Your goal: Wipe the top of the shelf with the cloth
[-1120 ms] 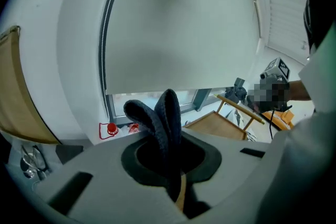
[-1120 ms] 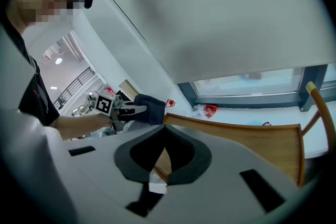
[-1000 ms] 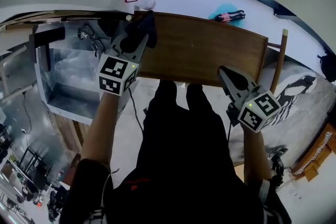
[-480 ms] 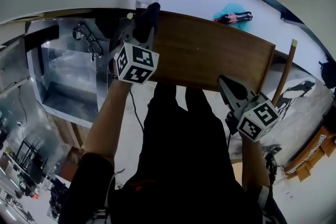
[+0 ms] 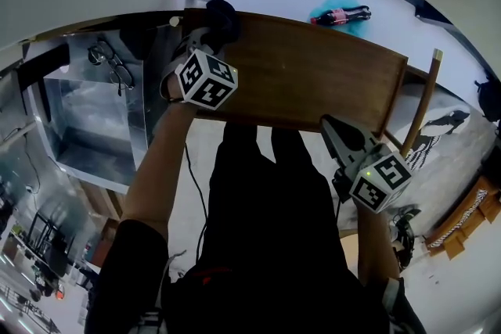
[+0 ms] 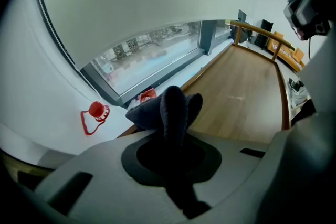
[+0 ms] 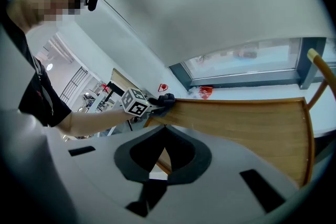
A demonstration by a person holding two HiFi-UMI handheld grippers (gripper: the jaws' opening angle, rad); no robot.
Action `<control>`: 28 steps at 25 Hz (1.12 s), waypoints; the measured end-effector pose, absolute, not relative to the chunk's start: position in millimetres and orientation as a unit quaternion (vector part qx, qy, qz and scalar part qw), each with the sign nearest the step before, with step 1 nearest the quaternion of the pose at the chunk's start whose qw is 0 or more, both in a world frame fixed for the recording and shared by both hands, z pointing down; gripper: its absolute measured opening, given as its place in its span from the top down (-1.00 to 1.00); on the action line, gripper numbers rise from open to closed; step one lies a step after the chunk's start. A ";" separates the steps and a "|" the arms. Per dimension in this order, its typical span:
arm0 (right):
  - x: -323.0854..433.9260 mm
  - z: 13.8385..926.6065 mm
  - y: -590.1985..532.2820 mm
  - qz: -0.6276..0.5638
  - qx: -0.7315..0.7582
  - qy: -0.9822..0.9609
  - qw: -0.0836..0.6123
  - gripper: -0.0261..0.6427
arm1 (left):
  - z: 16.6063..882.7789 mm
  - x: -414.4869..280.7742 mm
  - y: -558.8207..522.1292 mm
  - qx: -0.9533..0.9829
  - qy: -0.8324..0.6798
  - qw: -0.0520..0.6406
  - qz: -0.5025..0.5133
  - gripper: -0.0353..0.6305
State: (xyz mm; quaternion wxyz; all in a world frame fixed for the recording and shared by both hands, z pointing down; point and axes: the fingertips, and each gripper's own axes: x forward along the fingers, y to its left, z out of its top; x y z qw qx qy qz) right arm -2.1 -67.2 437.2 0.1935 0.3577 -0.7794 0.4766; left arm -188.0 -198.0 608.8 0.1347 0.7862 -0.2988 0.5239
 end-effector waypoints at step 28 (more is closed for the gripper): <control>75.9 439.9 -31.8 0.496 0.407 -0.756 0.126 0.91 | 631.7 -59.7 -173.0 0.816 -0.196 0.116 0.531 0.77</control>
